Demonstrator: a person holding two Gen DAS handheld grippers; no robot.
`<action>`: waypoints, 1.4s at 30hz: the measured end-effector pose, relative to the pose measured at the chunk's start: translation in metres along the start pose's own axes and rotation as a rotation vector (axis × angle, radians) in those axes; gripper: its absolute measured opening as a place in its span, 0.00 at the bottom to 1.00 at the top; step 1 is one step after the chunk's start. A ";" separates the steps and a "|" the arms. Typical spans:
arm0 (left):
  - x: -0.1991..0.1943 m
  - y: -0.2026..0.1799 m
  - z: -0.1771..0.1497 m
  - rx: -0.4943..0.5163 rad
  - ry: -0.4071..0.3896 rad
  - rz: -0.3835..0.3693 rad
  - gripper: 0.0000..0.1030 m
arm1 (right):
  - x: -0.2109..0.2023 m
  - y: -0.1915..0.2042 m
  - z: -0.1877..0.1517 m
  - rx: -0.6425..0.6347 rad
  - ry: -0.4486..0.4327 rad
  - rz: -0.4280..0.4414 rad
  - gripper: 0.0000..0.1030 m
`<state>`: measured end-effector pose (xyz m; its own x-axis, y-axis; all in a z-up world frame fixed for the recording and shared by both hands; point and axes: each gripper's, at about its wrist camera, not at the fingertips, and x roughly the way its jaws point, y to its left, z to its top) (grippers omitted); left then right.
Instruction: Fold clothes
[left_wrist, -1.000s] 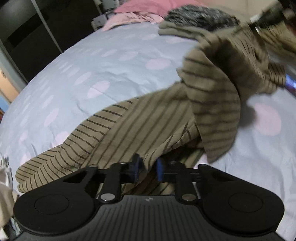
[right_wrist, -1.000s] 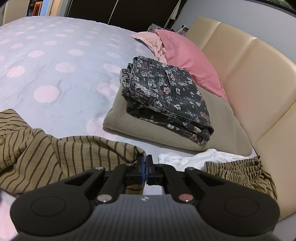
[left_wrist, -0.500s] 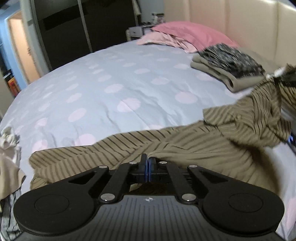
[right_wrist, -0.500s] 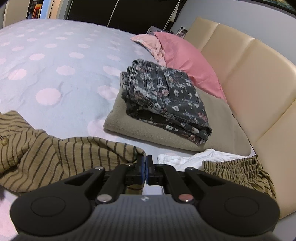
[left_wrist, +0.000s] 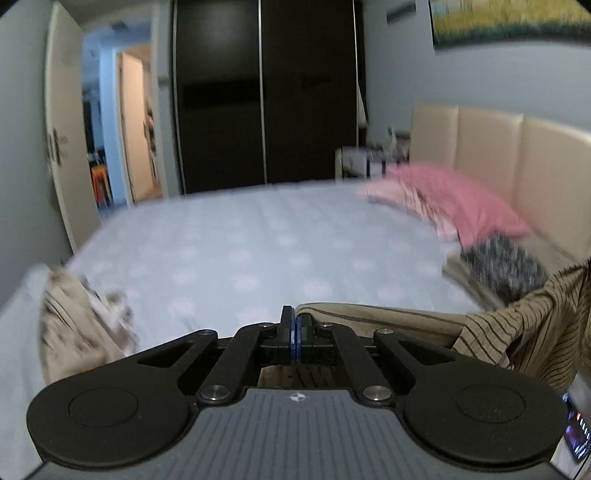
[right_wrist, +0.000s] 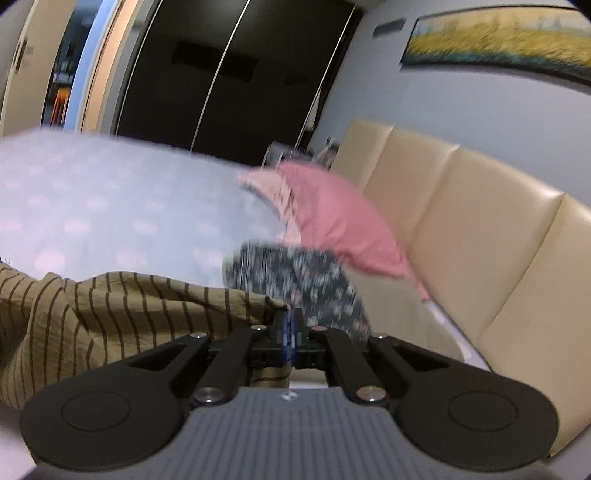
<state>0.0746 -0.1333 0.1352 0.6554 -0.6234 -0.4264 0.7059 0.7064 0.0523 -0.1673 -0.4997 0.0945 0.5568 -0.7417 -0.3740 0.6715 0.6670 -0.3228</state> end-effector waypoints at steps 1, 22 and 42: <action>-0.013 0.002 0.010 0.001 -0.035 0.010 0.00 | -0.011 -0.002 0.009 0.009 -0.031 0.002 0.01; -0.334 0.019 0.158 -0.062 -0.779 0.027 0.00 | -0.317 -0.088 0.175 0.170 -0.774 -0.080 0.01; -0.259 0.054 0.165 -0.101 -0.550 0.030 0.00 | -0.285 -0.069 0.193 0.279 -0.794 0.005 0.01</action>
<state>-0.0127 0.0113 0.3978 0.7372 -0.6668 0.1094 0.6736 0.7379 -0.0412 -0.2787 -0.3481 0.3911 0.6683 -0.6386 0.3815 0.7064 0.7056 -0.0565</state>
